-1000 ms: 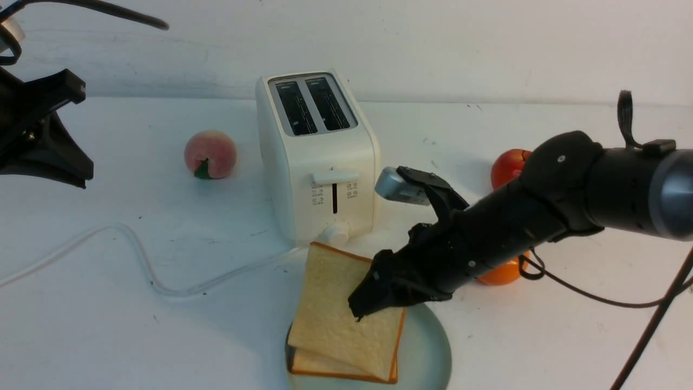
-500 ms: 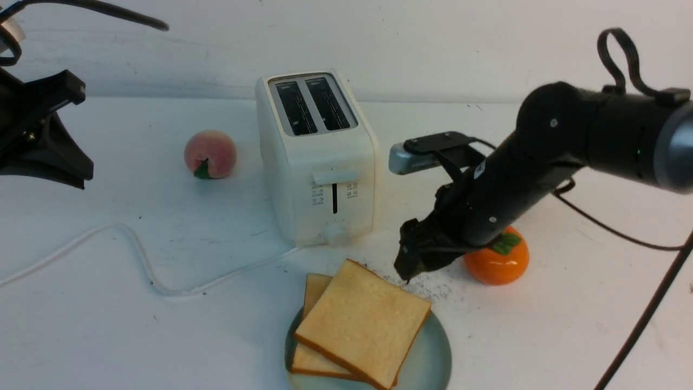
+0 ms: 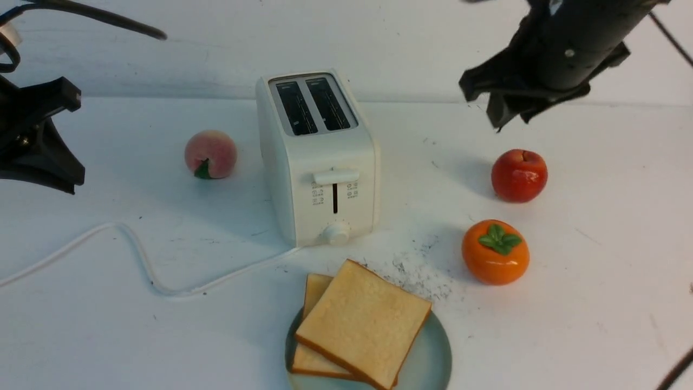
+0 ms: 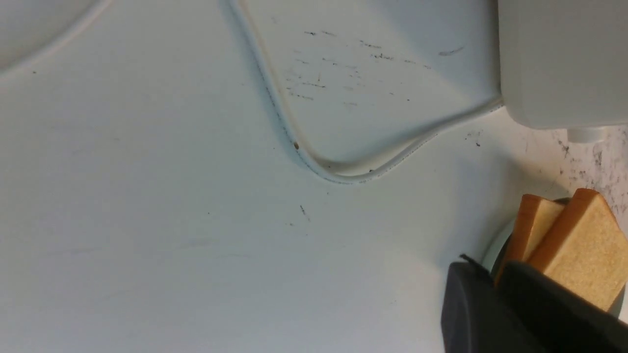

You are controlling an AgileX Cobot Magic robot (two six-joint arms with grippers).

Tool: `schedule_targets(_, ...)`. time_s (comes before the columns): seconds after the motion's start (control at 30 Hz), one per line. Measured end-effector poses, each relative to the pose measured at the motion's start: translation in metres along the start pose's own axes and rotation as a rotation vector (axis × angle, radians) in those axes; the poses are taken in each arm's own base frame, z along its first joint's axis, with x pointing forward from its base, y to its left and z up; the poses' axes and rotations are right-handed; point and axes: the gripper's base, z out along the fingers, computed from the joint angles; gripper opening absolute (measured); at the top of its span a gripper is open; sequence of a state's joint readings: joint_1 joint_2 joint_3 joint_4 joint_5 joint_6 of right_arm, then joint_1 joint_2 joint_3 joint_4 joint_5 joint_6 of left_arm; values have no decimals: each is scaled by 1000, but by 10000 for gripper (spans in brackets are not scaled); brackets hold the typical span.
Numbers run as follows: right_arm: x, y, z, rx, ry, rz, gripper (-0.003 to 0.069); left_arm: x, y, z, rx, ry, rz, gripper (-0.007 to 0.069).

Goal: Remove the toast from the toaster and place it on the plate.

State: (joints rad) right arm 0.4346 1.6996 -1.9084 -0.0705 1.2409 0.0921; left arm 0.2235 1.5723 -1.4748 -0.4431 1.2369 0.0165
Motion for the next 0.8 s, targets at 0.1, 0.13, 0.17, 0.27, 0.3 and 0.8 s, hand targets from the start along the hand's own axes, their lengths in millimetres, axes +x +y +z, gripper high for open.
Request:
schedule_targets(0.1, 9, -3, -46, -12, -83, 13, 10, 0, 0, 0, -5, 0, 2, 77)
schedule_targets(0.13, 20, -6, -73, -17, -127, 18, -12, 0, 1, 0, -10, 0, 3, 79)
schedule_targets(0.17, 26, -7, -84, -20, -145, 20, -16, 0, 1, 0, -10, 0, 4, 81)
schedule_targets(0.27, 53, -11, -120, -29, -192, 43, -18, 0, 1, 0, -16, 0, 6, 81)
schedule_targets(0.3, 83, -14, -142, -35, -215, 68, -17, 0, 2, 0, -17, 0, 6, 81)
schedule_targets(0.8, 309, -23, -94, -180, -908, 183, -8, 0, 4, 0, -46, 1, 16, 90)
